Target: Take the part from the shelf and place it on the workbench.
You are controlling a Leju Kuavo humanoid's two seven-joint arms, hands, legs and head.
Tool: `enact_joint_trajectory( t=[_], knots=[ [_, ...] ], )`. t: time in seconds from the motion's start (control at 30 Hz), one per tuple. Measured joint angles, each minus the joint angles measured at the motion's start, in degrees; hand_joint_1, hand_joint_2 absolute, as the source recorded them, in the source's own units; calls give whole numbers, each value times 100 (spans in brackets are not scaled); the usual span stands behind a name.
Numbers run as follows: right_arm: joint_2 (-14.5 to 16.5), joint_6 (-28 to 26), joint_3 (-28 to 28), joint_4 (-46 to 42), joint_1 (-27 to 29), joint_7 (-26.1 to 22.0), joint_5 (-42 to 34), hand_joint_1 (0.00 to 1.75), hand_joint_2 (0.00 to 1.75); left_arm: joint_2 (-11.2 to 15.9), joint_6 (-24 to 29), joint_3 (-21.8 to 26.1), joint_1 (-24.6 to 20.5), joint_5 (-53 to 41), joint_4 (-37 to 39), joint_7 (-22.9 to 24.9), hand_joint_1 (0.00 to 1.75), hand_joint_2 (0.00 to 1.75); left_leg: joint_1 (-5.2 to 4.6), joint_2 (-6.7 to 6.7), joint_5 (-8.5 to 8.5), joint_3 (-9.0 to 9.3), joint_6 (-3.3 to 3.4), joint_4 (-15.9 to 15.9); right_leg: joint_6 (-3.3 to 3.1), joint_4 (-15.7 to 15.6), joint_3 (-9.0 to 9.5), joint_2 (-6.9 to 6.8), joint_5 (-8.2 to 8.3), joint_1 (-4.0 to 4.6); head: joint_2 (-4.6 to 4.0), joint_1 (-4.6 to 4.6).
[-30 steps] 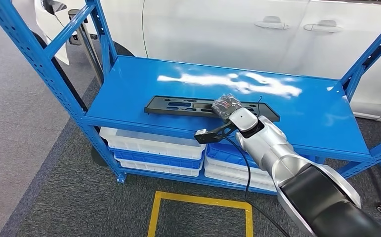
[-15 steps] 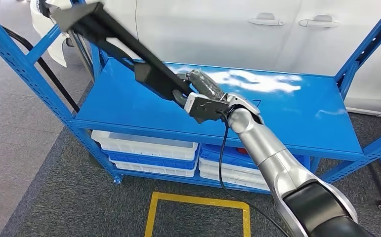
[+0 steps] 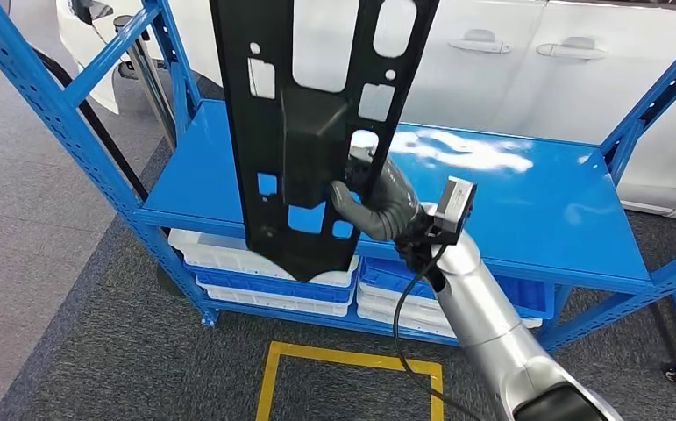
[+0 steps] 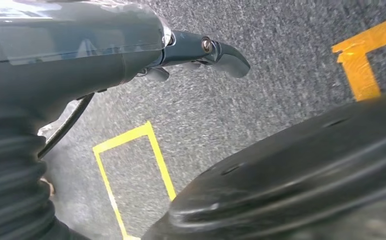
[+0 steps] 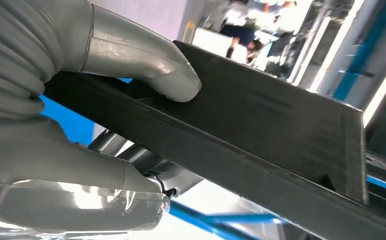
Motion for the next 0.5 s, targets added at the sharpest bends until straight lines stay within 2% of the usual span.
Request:
enact_joint_trajectory(
  t=[0.07, 0.13, 0.2, 0.23, 0.27, 0.33, 0.37, 0.4, 0.43, 0.47, 0.5],
  knots=[
    [-15, 9, 44, -71, 331, -164, -12, 175, 175, -9, 3, 36, -24, 8, 0, -28, 0, 175, -12, -15, -8, 5, -48, 0, -50, -620, 292, 6, 215, 24, 0, 0],
    [-40, 26, 86, -115, 604, -264, -55, 175, 175, -12, -2, 61, -50, 4, 0, -47, 0, 175, -15, -23, -9, 6, -115, -14, -108, -726, 332, 12, 230, 60, 0, 0],
    [-63, 61, 112, -150, 843, -273, -148, 175, 175, -11, -27, 68, -70, -35, 0, -57, 0, 175, -14, -1, -44, 7, -177, 3, -183, -776, 359, 2, 256, 41, 0, 0],
    [-70, 71, 130, -163, 956, -288, -196, 175, 175, -11, -59, 68, -79, -83, 0, -62, 0, 175, -15, 16, -124, -32, -201, 107, -224, -807, 379, -10, 270, 29, 0, 0],
    [-75, 73, 152, -172, 1071, -311, -235, 175, 175, -10, -96, 65, -88, -141, 0, -67, 0, 175, -14, 33, -268, -128, -220, 338, -257, -833, 398, -24, 280, 17, 0, 0],
    [-80, 50, 206, -175, 1304, -371, -287, 175, 175, -9, -177, 49, -114, -256, 0, -85, 0, 175, -6, 47, -645, -460, -249, 1084, -294, -840, 409, -49, 274, 32, 0, 0],
    [-80, 32, 234, -176, 1415, -388, -297, 175, 175, -9, -199, 39, -125, -291, 0, -98, 0, 175, -4, 47, -773, -618, -263, 1431, -300, -837, 410, -57, 270, 41, 0, 0],
    [-80, 15, 262, -177, 1510, -398, -298, 175, 175, -9, -202, 30, -134, -311, 0, -110, 0, 175, -4, 47, -800, -697, -272, 1606, -304, -833, 412, -60, 265, 48, 0, 0],
    [-81, 5, 287, -182, 1587, -398, -294, 175, 175, -9, -173, 22, -138, -313, -1, -119, 0, 175, -4, 47, -718, -668, -274, 1558, -304, -826, 417, -58, 259, 51, 0, 0],
    [-81, 1, 309, -190, 1644, -397, -289, 175, 175, -8, -129, 16, -134, -309, -2, -125, 0, 175, -3, 48, -545, -527, -267, 1284, -300, -817, 425, -52, 250, 53, 0, 0],
    [-82, 1, 326, -199, 1683, -395, -285, 175, 175, -7, -76, 12, -124, -292, -3, -127, 0, 175, -3, 54, -343, -317, -254, 873, -290, -803, 434, -43, 236, 55, 0, 0]
  ],
)
